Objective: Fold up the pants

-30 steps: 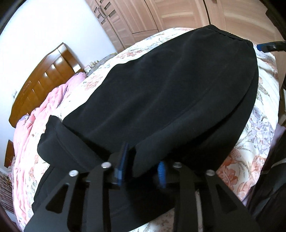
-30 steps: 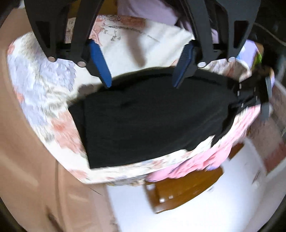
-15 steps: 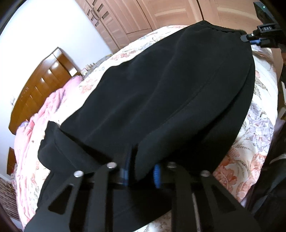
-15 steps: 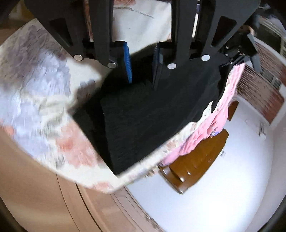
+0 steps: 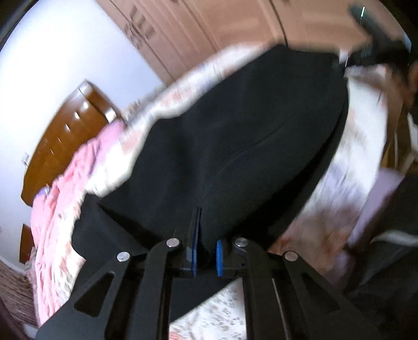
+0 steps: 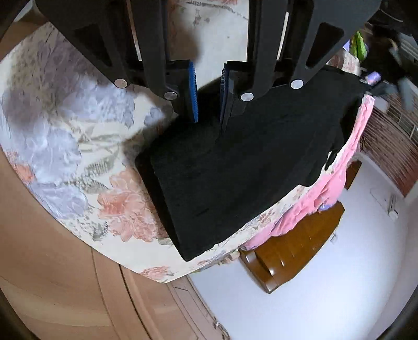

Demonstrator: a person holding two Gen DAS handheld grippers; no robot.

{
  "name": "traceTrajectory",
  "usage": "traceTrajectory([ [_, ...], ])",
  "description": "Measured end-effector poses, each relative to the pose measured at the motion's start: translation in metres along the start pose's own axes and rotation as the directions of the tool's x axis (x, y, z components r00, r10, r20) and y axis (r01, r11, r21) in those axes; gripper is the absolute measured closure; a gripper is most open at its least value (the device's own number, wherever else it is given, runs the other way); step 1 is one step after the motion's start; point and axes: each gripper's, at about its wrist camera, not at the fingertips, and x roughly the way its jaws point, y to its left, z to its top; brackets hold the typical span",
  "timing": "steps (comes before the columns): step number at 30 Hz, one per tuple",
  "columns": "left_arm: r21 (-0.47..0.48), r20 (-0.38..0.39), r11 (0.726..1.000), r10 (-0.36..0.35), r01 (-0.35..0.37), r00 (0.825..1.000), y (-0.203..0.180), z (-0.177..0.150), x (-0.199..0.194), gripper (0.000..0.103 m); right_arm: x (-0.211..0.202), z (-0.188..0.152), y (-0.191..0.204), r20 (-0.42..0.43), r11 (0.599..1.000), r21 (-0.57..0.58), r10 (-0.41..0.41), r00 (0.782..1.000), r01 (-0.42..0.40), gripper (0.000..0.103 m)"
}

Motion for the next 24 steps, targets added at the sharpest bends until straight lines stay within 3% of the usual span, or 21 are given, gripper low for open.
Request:
traceTrajectory([
  [3,-0.039,-0.011,0.999,-0.023,0.022,1.000,0.003,-0.007,0.011,0.093,-0.003,0.003,0.005,-0.001,1.000,-0.026,-0.013,1.000,0.013,0.090],
  [6,-0.029,-0.005,1.000,-0.003,0.003,1.000,0.005,-0.005,0.005,0.093,-0.005,0.007,0.009,0.002,1.000,-0.016,-0.005,1.000,0.005,0.090],
  [10,-0.030,-0.015,0.999,-0.031,0.031,0.999,0.003,-0.012,0.005,0.093,0.001,0.004,-0.001,-0.012,0.999,0.038,0.003,1.000,-0.002,0.090],
  [16,-0.047,-0.007,0.998,-0.047,0.046,0.999,0.004,-0.016,0.008,0.089,-0.004,0.006,0.008,-0.015,1.000,0.004,-0.029,0.999,0.029,0.090],
  [19,-0.027,-0.002,0.999,-0.040,0.040,0.999,0.000,-0.016,0.008,0.083,-0.004,0.004,0.011,-0.046,1.000,0.020,0.005,0.999,-0.005,0.074],
  [20,-0.015,-0.001,1.000,-0.028,0.028,1.000,-0.002,-0.017,0.007,0.080,-0.002,0.002,0.012,-0.070,0.998,0.048,0.039,0.997,-0.035,0.058],
  [21,-0.002,0.000,1.000,-0.016,0.016,1.000,-0.004,-0.017,0.006,0.077,-0.002,0.000,0.014,-0.077,0.995,0.072,0.071,0.995,-0.066,0.048],
  [24,-0.005,0.014,1.000,-0.012,0.012,1.000,-0.003,-0.016,0.003,0.062,-0.003,-0.010,0.030,-0.074,0.990,0.067,0.126,0.989,-0.121,0.051],
])
